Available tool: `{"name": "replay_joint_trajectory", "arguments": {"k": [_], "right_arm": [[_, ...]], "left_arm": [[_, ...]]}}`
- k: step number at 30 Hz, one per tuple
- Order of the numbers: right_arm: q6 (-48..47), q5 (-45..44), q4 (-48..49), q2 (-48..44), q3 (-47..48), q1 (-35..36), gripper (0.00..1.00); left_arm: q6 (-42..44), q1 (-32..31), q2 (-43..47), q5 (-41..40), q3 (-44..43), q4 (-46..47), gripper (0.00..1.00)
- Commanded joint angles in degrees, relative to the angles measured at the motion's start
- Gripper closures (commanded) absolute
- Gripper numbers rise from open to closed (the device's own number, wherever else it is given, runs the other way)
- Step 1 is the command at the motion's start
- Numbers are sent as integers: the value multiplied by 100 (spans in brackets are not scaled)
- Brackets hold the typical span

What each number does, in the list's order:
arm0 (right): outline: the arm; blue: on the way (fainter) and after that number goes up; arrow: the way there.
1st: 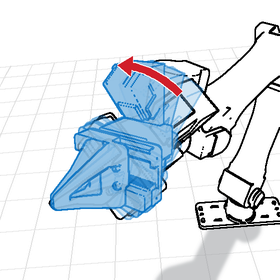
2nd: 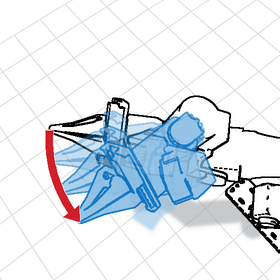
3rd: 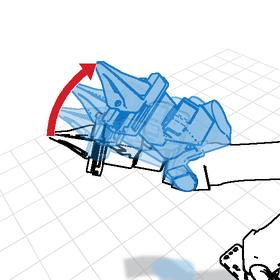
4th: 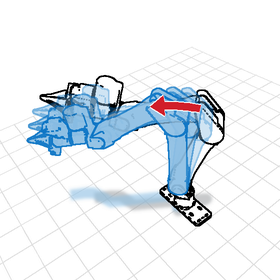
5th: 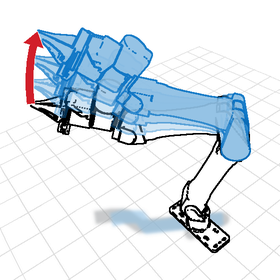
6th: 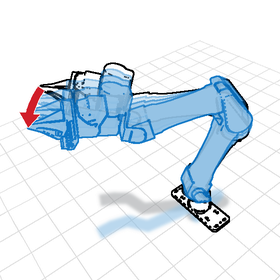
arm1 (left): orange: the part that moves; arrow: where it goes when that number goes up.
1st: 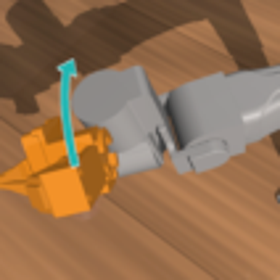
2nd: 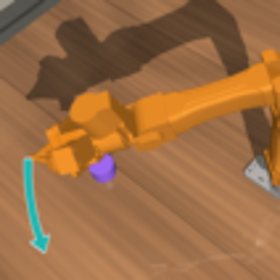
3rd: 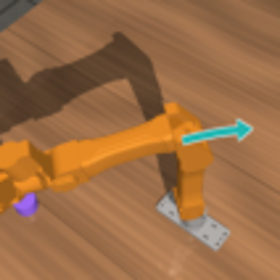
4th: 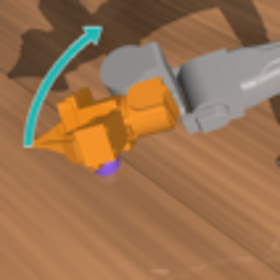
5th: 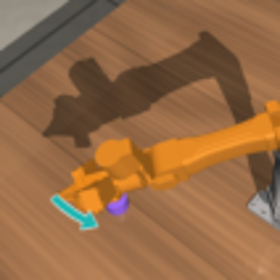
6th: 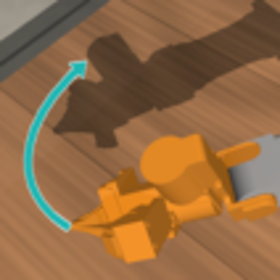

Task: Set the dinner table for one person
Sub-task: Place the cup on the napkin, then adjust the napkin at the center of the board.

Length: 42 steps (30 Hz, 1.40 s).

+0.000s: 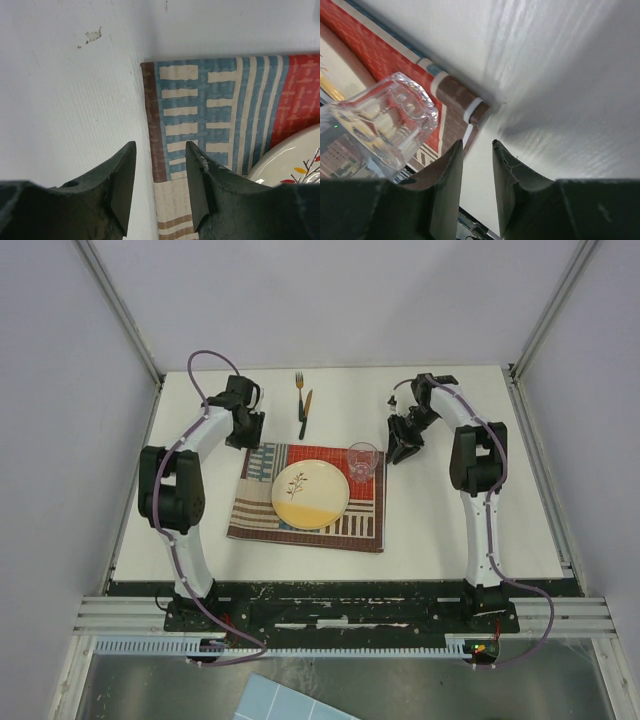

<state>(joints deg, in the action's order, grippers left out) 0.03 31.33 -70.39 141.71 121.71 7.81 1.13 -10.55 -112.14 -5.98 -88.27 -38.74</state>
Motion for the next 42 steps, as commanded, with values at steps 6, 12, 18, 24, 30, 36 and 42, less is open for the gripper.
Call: {"name": "replay_joint_trajectory", "arguments": {"k": [6, 12, 18, 24, 30, 36, 42], "right_arm": [[496, 1092, 511, 170, 267, -17, 60], [559, 1080, 541, 394, 437, -19, 60], [445, 666, 631, 100, 287, -58, 61], [416, 458, 702, -202, 204, -117, 61], [348, 313, 668, -167, 235, -157, 60], [453, 619, 627, 112, 395, -157, 60], [558, 1055, 614, 292, 481, -153, 59]], "left_arm": [[251, 163, 497, 192, 413, 394, 51], [248, 182, 558, 220, 403, 384, 51], [274, 184, 629, 211, 407, 373, 52], [265, 178, 597, 266, 427, 355, 52], [298, 182, 622, 273, 451, 319, 53], [309, 180, 608, 272, 408, 298, 53], [301, 183, 588, 306, 375, 288, 53]]}}
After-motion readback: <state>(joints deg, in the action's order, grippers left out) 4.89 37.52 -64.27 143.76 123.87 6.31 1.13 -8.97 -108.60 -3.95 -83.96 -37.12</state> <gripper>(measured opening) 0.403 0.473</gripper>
